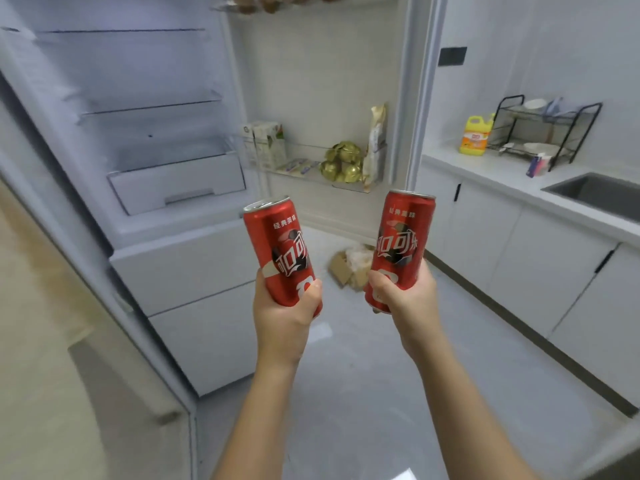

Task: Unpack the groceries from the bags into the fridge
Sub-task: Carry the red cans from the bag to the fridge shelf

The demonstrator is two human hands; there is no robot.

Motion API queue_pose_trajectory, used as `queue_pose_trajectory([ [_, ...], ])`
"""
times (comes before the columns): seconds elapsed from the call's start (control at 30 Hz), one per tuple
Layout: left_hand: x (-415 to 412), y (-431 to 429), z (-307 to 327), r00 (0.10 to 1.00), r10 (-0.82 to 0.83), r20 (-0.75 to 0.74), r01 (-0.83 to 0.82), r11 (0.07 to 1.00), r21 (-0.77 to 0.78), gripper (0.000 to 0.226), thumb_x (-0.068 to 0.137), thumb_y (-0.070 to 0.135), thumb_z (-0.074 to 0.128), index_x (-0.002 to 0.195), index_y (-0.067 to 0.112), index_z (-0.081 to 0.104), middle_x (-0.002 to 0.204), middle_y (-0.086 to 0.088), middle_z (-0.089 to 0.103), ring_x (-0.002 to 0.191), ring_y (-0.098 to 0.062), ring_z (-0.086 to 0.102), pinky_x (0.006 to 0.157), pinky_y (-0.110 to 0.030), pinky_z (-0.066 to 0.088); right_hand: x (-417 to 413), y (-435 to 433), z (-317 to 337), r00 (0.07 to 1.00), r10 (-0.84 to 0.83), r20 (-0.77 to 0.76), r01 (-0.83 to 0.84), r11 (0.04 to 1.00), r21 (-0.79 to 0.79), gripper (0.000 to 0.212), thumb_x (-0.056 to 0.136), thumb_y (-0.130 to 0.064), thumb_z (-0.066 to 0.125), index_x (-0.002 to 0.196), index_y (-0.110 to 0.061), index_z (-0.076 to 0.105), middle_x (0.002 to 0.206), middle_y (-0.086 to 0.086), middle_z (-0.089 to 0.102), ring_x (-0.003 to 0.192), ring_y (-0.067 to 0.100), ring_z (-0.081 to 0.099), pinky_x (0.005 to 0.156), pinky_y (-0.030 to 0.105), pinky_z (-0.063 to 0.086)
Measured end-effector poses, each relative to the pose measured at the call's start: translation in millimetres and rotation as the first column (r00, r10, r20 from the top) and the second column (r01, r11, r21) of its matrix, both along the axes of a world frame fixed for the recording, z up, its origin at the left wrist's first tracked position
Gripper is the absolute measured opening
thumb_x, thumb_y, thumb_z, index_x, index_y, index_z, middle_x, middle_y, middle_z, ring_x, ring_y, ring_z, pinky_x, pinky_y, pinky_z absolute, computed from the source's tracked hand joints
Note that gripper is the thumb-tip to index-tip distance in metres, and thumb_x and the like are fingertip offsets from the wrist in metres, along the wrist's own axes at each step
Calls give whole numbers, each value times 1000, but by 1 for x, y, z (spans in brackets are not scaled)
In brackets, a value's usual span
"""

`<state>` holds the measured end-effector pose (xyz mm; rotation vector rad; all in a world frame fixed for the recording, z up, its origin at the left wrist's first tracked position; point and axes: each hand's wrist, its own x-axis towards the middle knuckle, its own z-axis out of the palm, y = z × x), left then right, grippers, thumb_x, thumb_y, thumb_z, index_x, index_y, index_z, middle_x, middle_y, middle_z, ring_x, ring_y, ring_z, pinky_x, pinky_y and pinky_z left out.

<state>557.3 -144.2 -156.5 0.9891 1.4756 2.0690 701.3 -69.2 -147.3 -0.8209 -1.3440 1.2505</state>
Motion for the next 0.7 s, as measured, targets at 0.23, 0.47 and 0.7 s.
queue_pose_trajectory([
  [0.23,-28,-52,17,973,228,-28,-226,972,60,47,72,30,76,111,42,54,92,24,67,89,-5,68,58,-16,53,-45,-22,17,977,211,0,-211,975,65,35,68,-23,72,99,-28,56,83,1,68,76,27,70,56,28,56],
  [0.47,-68,-79,68,932,333,-145,-313,938,149,44,77,32,77,110,45,52,97,26,64,93,-2,66,60,-15,53,-94,-41,77,934,358,-9,-348,913,213,32,73,-16,69,101,-25,56,81,-3,65,70,19,65,56,30,56],
  [0.7,-101,-90,132,865,428,-262,-367,895,252,44,81,27,78,107,48,50,95,33,62,91,6,63,61,-15,55,-137,-51,133,918,395,-23,-361,861,358,34,71,-15,68,100,-26,54,81,-3,63,63,10,62,51,29,54],
])
